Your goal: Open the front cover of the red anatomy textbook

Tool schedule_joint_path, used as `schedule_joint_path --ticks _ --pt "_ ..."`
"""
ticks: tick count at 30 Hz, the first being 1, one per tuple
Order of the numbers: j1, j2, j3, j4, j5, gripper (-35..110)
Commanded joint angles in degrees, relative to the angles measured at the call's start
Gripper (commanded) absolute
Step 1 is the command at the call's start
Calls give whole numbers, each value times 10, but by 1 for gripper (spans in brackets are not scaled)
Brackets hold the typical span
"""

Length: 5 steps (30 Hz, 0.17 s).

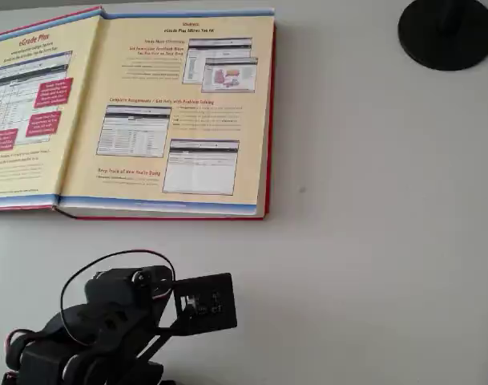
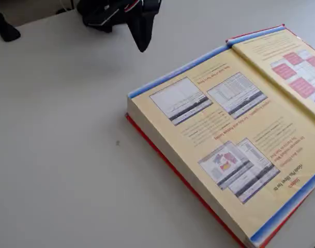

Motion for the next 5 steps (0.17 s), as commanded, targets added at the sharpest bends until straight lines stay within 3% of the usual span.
schedule_joint_path --ticks 1,5 --pt "-3 1 -1 11 -4 1" --pt "-3 1 -1 11 -4 1"
